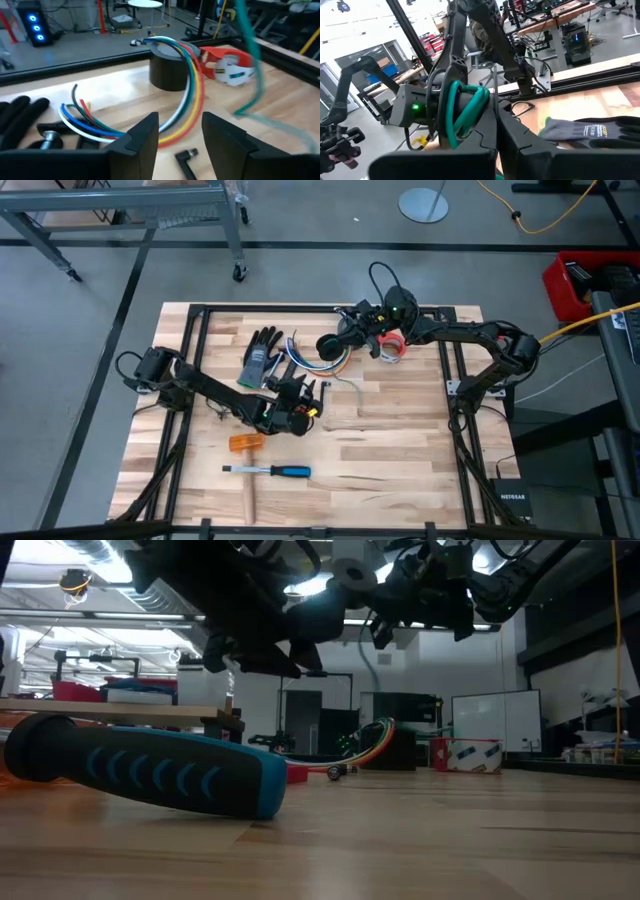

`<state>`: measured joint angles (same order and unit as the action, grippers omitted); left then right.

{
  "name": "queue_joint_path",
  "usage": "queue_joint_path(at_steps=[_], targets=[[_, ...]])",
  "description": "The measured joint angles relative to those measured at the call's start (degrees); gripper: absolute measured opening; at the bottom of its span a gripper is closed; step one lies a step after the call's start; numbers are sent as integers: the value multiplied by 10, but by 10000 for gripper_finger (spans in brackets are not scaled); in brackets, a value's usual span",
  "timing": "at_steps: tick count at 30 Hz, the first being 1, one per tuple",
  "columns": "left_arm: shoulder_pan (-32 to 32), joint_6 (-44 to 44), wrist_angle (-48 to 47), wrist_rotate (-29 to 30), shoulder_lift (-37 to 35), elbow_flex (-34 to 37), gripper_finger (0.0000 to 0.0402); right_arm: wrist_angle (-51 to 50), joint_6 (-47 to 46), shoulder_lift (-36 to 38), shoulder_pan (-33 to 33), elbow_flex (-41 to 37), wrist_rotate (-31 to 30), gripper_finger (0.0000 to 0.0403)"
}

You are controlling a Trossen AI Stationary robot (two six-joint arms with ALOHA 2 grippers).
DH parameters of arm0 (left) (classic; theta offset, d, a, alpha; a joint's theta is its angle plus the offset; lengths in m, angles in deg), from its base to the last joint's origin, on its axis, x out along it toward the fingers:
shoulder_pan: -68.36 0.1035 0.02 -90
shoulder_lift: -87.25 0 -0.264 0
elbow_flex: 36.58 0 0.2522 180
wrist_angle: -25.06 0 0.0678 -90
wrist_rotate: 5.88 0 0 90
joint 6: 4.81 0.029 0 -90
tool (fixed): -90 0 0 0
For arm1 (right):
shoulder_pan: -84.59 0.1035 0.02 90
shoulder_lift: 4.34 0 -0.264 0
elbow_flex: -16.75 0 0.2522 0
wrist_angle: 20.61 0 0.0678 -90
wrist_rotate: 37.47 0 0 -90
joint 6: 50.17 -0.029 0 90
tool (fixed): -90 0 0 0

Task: Coil cords
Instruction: Coil the green wire into the black spool

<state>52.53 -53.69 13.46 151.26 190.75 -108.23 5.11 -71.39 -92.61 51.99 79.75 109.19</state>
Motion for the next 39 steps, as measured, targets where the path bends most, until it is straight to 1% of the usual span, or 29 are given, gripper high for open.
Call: queue_joint_path(at_steps=[5, 8, 11, 16, 24, 29, 32, 35, 39], targets=[[17, 18, 4, -3, 0, 0, 138, 21, 11, 0, 21, 0, 2, 1], [21, 28, 5, -23, 0, 0, 130, 39, 35, 0, 37, 0, 2, 1], [19, 46, 15, -43, 0, 0, 123, 60, 65, 0, 48, 0, -11, 1], [14, 104, 49, -45, 0, 0, 114, 88, 82, 0, 58, 0, -43, 1], [17, 209, 100, -47, -1, 0, 111, 124, 94, 0, 79, 0, -56, 1], [16, 219, 112, -85, -1, 0, 111, 127, 99, 0, 79, 0, -61, 1], [12, 211, 112, -114, -1, 0, 111, 126, 118, 0, 77, 0, -61, 1], [8, 208, 128, -117, -1, 0, 111, 127, 130, 0, 78, 0, -61, 1], [8, 232, 165, -117, -1, 0, 111, 126, 142, 0, 79, 0, -62, 1]])
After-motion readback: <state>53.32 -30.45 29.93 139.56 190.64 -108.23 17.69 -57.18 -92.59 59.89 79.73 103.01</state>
